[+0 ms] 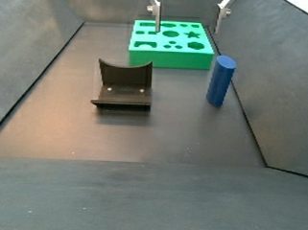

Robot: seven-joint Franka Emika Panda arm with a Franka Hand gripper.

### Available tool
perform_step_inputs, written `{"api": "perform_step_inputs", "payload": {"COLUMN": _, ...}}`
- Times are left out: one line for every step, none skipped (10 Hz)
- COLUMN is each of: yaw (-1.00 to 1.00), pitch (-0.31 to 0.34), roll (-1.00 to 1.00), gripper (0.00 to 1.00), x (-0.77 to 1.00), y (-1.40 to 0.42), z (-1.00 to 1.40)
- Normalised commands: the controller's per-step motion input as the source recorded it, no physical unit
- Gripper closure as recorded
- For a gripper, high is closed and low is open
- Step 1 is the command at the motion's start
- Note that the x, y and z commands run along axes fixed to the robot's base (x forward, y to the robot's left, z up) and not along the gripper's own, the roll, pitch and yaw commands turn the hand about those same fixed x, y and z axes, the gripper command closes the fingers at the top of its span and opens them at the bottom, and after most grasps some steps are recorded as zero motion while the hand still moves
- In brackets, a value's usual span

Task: Pick up the oval object. Move up. Move to above the board. Insert the oval object.
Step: Pick up the oval object.

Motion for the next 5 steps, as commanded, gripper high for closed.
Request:
{"api": "perform_step_inputs", "payload": {"yaw": 0.00, "pitch": 0.000, "roll": 0.00, "gripper": 0.00, "x": 0.00, "y": -0.01, "z": -0.07}}
{"api": "perform_step_inputs", "payload": {"yaw": 0.00, "pitch": 0.000, "roll": 0.00, "gripper": 0.00, "x": -0.44, "y": -0.07, "z": -0.28}}
{"api": "perform_step_inputs", "payload": {"yaw": 0.09, "pitch": 0.000, "roll": 0.00, "gripper": 0.00, "x": -0.17, "y": -0.07, "z": -0.32}}
{"api": "perform_step_inputs", "payload": {"yaw": 0.15, "pitch": 0.000, "roll": 0.00, "gripper": 0.00, "x": -0.27, "y": -0.11, "z": -0.34}}
{"api": "perform_step_inputs", "payload": {"yaw": 0.16, "pitch": 0.000, "roll": 0.00, "gripper": 0.00, "x": -0.32, "y": -0.11, "z": -0.31}}
